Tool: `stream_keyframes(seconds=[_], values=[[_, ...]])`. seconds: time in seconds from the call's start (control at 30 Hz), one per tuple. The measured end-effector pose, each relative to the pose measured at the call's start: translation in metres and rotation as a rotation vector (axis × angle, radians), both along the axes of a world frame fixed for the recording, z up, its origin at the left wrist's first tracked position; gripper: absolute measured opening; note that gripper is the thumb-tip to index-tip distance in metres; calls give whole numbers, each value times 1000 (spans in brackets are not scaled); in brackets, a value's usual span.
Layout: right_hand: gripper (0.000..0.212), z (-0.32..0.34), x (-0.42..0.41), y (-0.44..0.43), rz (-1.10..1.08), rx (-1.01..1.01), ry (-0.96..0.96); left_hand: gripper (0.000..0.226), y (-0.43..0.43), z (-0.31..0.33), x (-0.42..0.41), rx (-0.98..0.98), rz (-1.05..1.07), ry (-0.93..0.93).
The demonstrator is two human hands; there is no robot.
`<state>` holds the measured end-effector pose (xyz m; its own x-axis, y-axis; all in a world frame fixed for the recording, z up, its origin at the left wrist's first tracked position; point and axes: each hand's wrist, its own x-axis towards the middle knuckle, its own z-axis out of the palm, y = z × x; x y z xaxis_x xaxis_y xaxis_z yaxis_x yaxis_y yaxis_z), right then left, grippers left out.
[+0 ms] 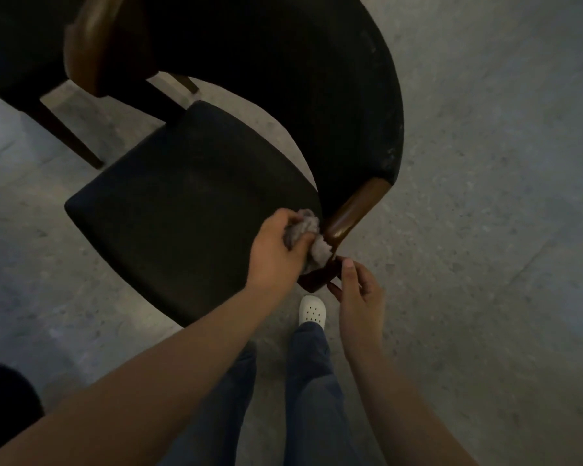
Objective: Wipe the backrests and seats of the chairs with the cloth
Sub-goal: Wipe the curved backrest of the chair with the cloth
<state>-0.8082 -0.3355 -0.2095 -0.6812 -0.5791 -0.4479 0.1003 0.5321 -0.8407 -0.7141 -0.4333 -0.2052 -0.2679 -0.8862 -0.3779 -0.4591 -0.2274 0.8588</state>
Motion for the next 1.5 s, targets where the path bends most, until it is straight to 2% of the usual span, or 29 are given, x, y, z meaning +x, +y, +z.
stream_keyframes(seconds=[0.07, 0.17, 0.27, 0.5, 0.67, 0.83, 0.93, 0.97, 1.07, 1.13, 1.23, 1.33, 1.5], values=[[19, 1, 2, 0, -1, -15, 9, 20, 12, 0, -6, -8, -8, 15], [21, -1, 4, 1, -13, -24, 24, 42, 23, 1, -2, 31, -67, 121], [24, -3, 5, 2, -39, -22, 16, 59, 25, -3, 5, 34, -183, 98], [33, -4, 4, 3, -82, -18, -49, 44, 13, -13, 2, -23, -166, 45], [32, -3, 7, 2, -85, -28, -39, 23, -6, -24, -8, 82, -115, 82], [28, -5, 5, 1, -83, -28, -48, 24, -27, -38, -7, 259, -198, 57], [27, -5, 4, 2, -71, -26, -48, 16, -29, -37, 0, 201, -228, 21], [28, -5, 4, 2, -69, -25, -48, 18, -28, -36, 0, 204, -219, 29], [30, -5, 3, 2, -69, -27, -49, 17, -17, -28, -2, 406, -94, 165], [30, -4, 4, 2, -73, -31, -53, 19, -12, -20, 0, 449, -69, 235], [28, -4, 4, 3, -67, -26, -49, 37, -12, -17, 5, 329, -180, 217], [30, -4, 4, 2, -60, -26, -58, 29, -12, -25, 6, 236, -235, 172], [29, -5, 4, 3, -68, -21, -46, 25, -11, -40, 2, 211, -199, 138]])
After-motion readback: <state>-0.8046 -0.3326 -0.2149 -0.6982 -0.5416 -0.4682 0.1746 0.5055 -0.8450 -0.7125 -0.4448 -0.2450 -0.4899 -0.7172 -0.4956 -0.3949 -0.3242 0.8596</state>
